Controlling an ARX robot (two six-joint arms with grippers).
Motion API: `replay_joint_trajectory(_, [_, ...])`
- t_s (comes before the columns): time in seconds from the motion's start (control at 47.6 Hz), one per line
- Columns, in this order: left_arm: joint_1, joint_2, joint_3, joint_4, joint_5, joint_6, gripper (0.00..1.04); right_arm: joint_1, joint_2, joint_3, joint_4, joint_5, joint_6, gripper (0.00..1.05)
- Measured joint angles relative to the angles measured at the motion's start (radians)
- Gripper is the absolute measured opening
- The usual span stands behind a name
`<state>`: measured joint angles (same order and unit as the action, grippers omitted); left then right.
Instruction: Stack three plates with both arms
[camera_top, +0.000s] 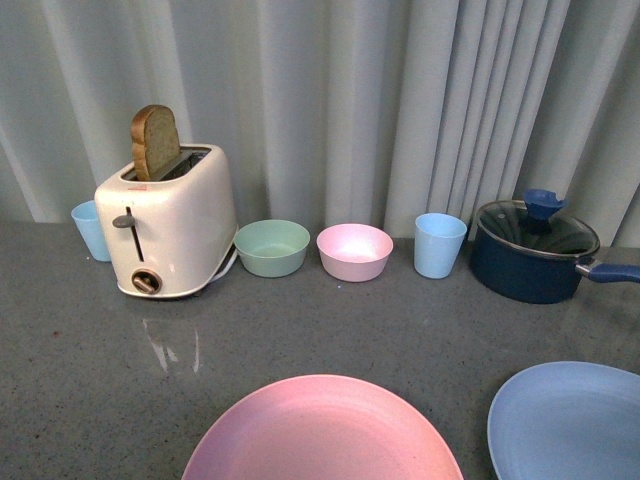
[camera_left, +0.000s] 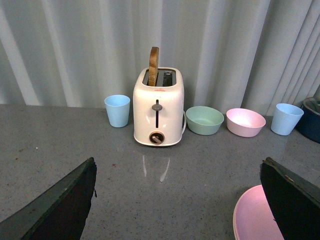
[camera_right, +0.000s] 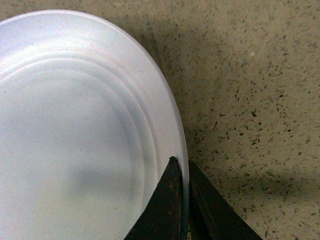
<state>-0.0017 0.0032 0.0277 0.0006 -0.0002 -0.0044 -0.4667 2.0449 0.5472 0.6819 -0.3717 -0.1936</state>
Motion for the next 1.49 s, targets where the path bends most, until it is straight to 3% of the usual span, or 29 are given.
replay_joint_trajectory(0.294, [0.000, 0.000, 0.000, 0.000, 0.000, 0.000, 0.98, 0.008, -0.375, -0.085, -0.143, -0.142, 0.071, 0.03])
replay_joint_trajectory(0.441, [0.000, 0.000, 0.000, 0.000, 0.000, 0.000, 0.98, 0.129, -0.549, -0.103, -0.174, -0.169, 0.155, 0.03])
replay_joint_trajectory(0.567, [0.000, 0.000, 0.000, 0.000, 0.000, 0.000, 0.98, 0.295, -0.594, -0.100, -0.139, -0.111, 0.279, 0.03])
replay_joint_trajectory(0.735, [0.000, 0.000, 0.000, 0.000, 0.000, 0.000, 0.98, 0.528, -0.458, -0.057, -0.062, 0.010, 0.378, 0.03])
replay_joint_trajectory(0.924, [0.000, 0.000, 0.000, 0.000, 0.000, 0.000, 0.98, 0.680, -0.303, -0.019, -0.006, 0.040, 0.447, 0.03])
replay_joint_trajectory(1.113, [0.000, 0.000, 0.000, 0.000, 0.000, 0.000, 0.98, 0.739, -0.224, 0.010, -0.008, 0.068, 0.467, 0.03])
replay_joint_trajectory(1.491, [0.000, 0.000, 0.000, 0.000, 0.000, 0.000, 0.98, 0.753, -0.152, 0.027, -0.027, 0.059, 0.469, 0.03])
